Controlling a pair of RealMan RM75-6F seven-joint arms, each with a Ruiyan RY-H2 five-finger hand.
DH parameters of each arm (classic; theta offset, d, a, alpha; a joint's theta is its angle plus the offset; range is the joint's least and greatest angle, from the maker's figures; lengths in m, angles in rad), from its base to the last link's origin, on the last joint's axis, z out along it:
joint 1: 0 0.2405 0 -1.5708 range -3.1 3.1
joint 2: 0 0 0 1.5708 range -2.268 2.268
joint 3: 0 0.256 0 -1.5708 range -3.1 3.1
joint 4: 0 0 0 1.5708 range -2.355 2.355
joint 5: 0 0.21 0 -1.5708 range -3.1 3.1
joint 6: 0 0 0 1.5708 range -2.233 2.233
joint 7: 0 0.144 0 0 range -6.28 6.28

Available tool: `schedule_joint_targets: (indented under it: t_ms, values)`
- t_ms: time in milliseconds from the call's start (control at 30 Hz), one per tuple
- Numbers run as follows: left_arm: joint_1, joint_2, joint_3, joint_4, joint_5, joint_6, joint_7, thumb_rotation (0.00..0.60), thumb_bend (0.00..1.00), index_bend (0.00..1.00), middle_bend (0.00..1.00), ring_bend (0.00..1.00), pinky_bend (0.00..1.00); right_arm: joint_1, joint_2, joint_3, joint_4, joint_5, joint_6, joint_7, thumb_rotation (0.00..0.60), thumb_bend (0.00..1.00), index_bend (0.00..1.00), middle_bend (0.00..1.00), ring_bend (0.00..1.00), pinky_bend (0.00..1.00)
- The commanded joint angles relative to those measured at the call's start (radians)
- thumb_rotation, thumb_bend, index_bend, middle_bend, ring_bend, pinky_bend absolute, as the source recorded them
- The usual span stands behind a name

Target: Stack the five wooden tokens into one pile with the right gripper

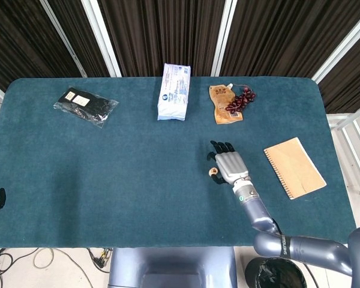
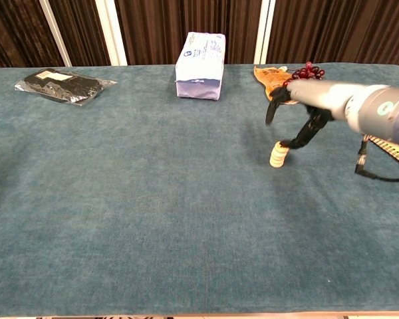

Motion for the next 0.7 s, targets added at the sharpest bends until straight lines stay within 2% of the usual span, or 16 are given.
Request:
schedule_joint_targets:
  t_ms: [33,200,300,433,600,700]
  values:
    - [0.0,0.0,0.0,0.0,0.001,0.0,-0.001,0.6,0.48,0.15,0.0,0.0,0.0,-0.057,0.074,-0.011,-0.117,-0.105,0.145,-0.019,0.6,0.42,0.26,0.0,0.0,0.0]
    - [0.001,-0.001,0.002,-0.003,0.005,0.003,0.0,0.6,0.48,0.15,0.0,0.0,0.0,-0.169,0.166,-0.052,-0.237,-0.232,0.312,0.012,0.6,0.42,0.18,0.0,0.0,0.0]
    - [0.002,-0.001,0.002,-0.004,0.009,0.007,0.002,0.6,0.48,0.15,0.0,0.0,0.0,-0.254,0.224,-0.105,-0.285,-0.324,0.411,0.035,0.6,0.42,0.15,0.0,0.0,0.0]
    - [0.002,-0.002,0.003,-0.007,0.011,0.01,0.006,0.6,0.48,0.15,0.0,0.0,0.0,-0.38,0.276,-0.196,-0.298,-0.448,0.542,0.073,0.6,0.42,0.13,0.0,0.0,0.0]
    - [0.003,-0.003,0.009,-0.01,0.023,0.014,0.017,0.6,0.48,0.15,0.0,0.0,0.0,-0.499,0.31,-0.271,-0.281,-0.533,0.64,0.126,0.6,0.42,0.13,0.0,0.0,0.0]
    - [0.001,0.001,0.016,-0.007,0.035,0.011,0.026,0.6,0.48,0.15,0.0,0.0,0.0,-0.563,0.314,-0.289,-0.251,-0.565,0.702,0.143,0.6,0.42,0.13,0.0,0.0,0.0]
